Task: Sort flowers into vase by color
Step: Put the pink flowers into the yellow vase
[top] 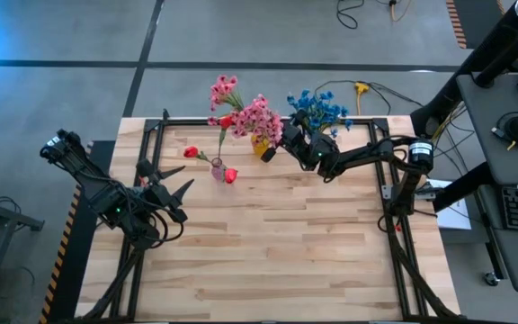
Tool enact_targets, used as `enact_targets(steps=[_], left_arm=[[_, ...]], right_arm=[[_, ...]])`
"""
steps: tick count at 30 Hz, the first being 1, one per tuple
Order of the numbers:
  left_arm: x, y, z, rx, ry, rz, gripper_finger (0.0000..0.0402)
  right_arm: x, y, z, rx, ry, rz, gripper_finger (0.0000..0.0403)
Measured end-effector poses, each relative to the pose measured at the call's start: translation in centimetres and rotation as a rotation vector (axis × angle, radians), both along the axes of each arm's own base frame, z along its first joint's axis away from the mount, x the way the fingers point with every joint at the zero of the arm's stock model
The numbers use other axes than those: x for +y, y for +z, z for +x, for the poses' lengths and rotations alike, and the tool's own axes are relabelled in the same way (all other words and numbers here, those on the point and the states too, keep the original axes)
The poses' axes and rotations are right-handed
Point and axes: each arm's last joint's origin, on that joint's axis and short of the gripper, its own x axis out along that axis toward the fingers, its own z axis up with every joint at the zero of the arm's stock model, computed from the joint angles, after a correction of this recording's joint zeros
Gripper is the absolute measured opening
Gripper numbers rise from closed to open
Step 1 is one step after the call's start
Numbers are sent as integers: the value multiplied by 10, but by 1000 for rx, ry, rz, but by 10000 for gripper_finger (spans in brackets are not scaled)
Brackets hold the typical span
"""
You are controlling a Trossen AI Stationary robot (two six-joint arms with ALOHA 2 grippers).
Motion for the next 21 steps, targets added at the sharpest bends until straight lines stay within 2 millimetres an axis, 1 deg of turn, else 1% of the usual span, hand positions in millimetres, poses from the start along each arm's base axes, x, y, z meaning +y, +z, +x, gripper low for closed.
enact_targets(steps=[9, 21], left_arm=[[0, 0, 0, 1, 0, 0, 178], [0, 0, 0, 0, 0, 0, 178]], right_arm=[[0, -1, 0, 9, -5, 15, 17], [0, -2, 0, 6, -25, 29, 97]])
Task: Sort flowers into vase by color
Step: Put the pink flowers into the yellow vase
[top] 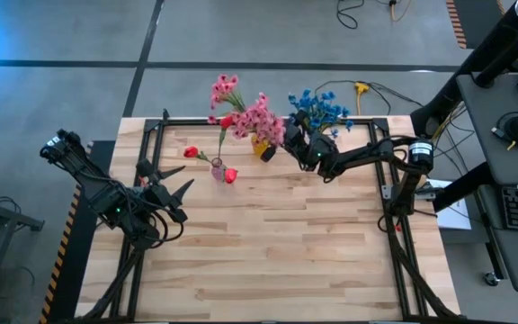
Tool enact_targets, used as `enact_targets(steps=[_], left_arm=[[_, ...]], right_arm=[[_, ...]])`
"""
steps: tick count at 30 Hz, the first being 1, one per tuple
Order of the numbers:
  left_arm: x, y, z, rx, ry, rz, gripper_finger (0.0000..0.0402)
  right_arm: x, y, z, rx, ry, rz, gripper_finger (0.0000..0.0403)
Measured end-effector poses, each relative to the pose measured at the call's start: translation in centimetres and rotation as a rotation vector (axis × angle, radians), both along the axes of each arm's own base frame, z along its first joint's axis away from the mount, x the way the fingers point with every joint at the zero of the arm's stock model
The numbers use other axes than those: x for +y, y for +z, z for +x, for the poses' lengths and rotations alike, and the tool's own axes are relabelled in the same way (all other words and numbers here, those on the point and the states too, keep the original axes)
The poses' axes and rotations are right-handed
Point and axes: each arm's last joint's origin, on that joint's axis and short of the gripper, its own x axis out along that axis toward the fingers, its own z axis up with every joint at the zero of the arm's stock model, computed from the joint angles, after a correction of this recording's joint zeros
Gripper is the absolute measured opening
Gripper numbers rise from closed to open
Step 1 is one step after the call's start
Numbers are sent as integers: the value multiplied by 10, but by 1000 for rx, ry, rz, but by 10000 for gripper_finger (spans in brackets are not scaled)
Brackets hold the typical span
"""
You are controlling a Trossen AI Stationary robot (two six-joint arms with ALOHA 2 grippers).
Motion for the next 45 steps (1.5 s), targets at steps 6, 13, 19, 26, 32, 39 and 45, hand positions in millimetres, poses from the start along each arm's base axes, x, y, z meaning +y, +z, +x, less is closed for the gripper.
enact_targets(steps=[6, 13, 19, 26, 32, 39, 45], left_arm=[[0, 0, 0, 0, 0, 0, 178], [0, 0, 0, 0, 0, 0, 178], [0, 0, 0, 0, 0, 0, 178], [0, 0, 0, 1, 0, 0, 178], [0, 0, 0, 1, 0, 0, 178], [0, 0, 0, 1, -1, -1, 178], [0, 0, 0, 2, -1, -1, 178]], right_arm=[[5, -2, 2, 21, 8, 18, 133], [11, -3, 7, 68, -37, 50, 166], [15, 3, 20, 173, -74, 90, 189], [21, 12, 31, 275, -137, 113, 203], [24, 17, 37, 343, -141, 128, 203], [25, 17, 37, 358, -145, 129, 203], [25, 17, 34, 394, -145, 153, 204]])
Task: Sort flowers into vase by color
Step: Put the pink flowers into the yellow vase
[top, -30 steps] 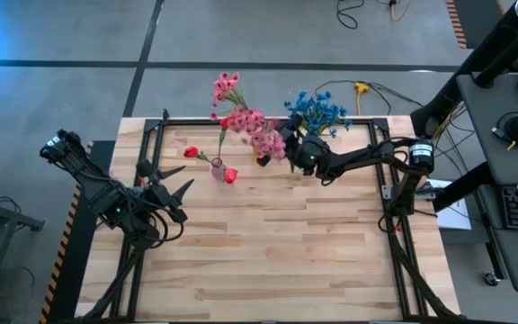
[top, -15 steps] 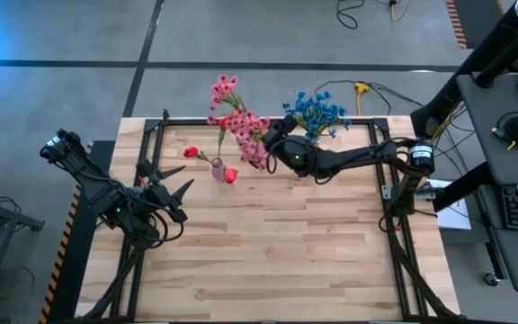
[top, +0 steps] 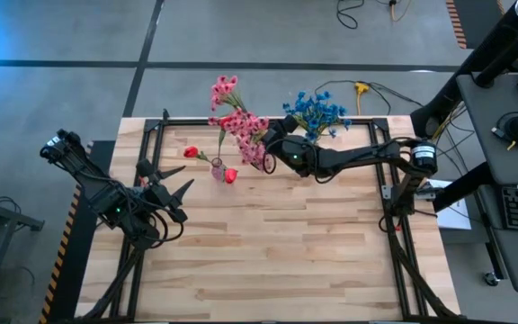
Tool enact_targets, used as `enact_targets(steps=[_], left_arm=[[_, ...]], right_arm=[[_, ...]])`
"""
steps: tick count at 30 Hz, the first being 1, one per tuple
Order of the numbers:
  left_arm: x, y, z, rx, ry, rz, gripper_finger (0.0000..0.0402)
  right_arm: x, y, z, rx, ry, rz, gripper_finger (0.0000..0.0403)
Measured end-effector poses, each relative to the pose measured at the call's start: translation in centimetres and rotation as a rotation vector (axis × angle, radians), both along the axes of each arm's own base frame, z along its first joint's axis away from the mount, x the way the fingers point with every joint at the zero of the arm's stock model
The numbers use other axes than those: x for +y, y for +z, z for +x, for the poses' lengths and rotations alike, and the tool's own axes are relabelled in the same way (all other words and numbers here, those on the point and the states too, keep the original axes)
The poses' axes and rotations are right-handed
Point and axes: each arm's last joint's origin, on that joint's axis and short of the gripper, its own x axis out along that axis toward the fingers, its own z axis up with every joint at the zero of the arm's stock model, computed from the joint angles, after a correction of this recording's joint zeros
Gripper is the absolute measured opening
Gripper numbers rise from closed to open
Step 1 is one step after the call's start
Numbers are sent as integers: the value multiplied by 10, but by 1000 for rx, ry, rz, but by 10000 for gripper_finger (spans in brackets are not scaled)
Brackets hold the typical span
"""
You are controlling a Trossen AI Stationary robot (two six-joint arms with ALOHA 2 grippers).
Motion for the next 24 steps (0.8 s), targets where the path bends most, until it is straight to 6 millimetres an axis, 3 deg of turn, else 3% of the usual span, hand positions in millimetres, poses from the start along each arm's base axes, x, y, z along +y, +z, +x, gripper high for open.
enact_targets(steps=[14, 24], left_arm=[[0, 0, 0, -1, 0, -1, 178], [0, 0, 0, -1, 1, 0, 178]], right_arm=[[6, 10, -14, 64, -2, 77, 263], [14, 20, -23, 89, 22, 99, 263]])
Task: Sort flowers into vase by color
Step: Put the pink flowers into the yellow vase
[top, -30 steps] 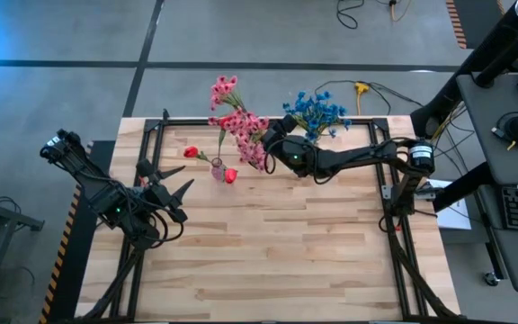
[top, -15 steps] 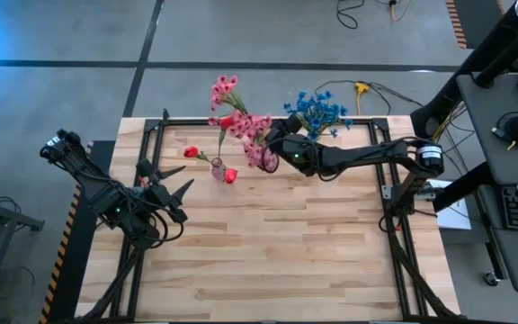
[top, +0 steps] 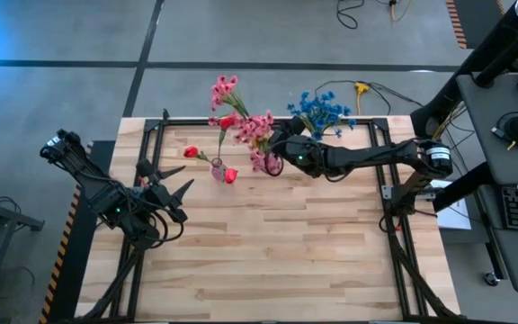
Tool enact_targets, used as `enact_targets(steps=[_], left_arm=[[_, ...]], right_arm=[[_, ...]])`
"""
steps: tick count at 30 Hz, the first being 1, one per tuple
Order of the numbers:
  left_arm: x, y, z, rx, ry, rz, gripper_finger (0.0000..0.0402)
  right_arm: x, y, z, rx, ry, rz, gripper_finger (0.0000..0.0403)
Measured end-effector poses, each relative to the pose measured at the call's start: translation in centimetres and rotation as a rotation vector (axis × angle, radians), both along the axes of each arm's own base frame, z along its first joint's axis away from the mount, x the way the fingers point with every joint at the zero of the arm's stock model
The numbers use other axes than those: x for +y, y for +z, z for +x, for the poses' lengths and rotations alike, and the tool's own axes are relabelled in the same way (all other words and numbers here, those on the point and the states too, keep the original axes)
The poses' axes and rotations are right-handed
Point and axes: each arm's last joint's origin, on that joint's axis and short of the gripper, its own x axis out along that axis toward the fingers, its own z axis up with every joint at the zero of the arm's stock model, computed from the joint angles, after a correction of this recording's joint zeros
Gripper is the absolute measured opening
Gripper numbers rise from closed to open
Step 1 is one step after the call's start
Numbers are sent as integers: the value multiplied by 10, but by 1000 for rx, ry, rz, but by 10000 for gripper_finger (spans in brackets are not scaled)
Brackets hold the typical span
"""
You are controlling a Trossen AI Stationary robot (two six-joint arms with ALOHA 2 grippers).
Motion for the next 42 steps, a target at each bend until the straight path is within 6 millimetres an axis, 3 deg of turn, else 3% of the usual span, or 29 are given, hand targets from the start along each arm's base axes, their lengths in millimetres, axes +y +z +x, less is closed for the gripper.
enact_targets(steps=[12, 28, 42], left_arm=[[0, 0, 0, 0, 0, 0, 178], [0, 0, 0, 0, 0, 0, 178], [0, 0, 0, -1, 0, 0, 178]], right_arm=[[2, 3, -2, -6, 13, 1, 195], [2, 14, 1, -42, 10, 9, 138], [-1, 12, 2, -39, 4, 8, 118]])
